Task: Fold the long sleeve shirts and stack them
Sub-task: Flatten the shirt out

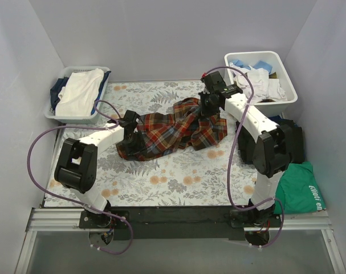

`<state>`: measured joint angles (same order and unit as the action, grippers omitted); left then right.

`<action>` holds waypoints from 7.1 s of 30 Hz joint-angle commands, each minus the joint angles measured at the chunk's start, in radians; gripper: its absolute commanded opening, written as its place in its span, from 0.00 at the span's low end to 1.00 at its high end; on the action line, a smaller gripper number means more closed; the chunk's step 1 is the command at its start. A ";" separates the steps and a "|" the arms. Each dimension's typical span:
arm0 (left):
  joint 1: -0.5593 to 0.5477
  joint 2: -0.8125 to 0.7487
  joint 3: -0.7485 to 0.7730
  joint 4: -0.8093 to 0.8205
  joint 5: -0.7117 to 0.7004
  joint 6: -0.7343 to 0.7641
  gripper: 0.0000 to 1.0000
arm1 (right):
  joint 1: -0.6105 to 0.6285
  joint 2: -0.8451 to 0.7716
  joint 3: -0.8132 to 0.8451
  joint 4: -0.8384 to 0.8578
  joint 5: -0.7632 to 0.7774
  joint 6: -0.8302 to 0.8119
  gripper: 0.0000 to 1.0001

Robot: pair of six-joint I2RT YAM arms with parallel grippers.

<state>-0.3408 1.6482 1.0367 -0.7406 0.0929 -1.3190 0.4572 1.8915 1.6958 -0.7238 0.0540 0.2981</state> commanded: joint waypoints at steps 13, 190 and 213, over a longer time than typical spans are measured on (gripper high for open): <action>-0.003 -0.103 0.330 -0.106 -0.243 0.093 0.00 | -0.005 -0.425 -0.123 0.056 0.135 -0.172 0.01; 0.178 -0.064 0.187 -0.248 -0.168 0.056 0.77 | 0.241 -0.568 -0.914 0.043 -0.181 0.058 0.87; 0.059 0.165 0.209 0.190 0.150 -0.026 0.75 | 0.207 -0.345 -0.277 0.007 0.087 -0.039 0.88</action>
<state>-0.2714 1.8072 1.2007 -0.6086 0.2317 -1.3209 0.6861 1.5593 1.3609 -0.7181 0.1104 0.2653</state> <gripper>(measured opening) 0.752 0.882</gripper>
